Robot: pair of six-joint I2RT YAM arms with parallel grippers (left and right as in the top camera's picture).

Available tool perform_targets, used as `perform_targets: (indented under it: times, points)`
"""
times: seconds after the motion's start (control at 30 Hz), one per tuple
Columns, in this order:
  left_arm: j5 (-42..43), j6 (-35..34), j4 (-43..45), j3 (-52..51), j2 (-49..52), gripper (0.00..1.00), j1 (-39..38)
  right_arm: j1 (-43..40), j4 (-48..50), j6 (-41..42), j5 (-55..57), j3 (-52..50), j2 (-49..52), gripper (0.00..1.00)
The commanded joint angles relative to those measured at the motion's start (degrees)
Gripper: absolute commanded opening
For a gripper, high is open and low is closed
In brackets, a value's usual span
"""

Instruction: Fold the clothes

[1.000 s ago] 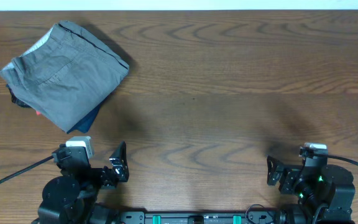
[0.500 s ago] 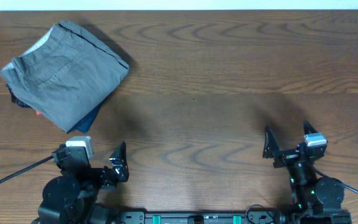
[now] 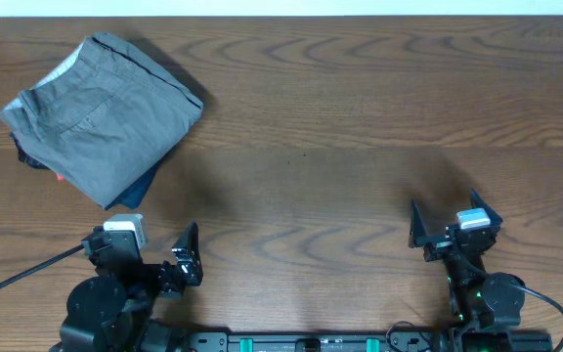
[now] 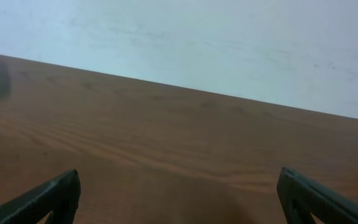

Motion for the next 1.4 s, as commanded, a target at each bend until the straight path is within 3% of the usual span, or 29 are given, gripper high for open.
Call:
perform_targets:
  times: [0.0, 0.8, 1.03, 1.2, 1.37]
  points:
    - [-0.9, -0.1, 0.0, -0.3, -0.1, 0.98, -0.2, 0.5, -0.3, -1.5, 0.6, -0.1, -0.3, 0.99]
    - [-0.9, -0.1, 0.0, -0.3, -0.1, 0.98, 0.2, 0.5, -0.3, -1.5, 0.6, -0.1, -0.3, 0.99]
    - [-1.9, 1.2, -5.3, -1.9, -0.4, 0.98, 8.0, 0.5, -0.3, -1.5, 0.6, -0.1, -0.3, 0.99]
    - [-1.9, 1.2, -0.7, -8.8, -5.2, 0.98, 14.4, 0.5, -0.3, -1.5, 0.6, -0.1, -0.3, 0.99]
    - [-1.9, 1.2, 8.6, -19.3, -12.9, 0.98, 15.8, 0.5, -0.3, -1.5, 0.6, -0.1, -0.3, 0.99]
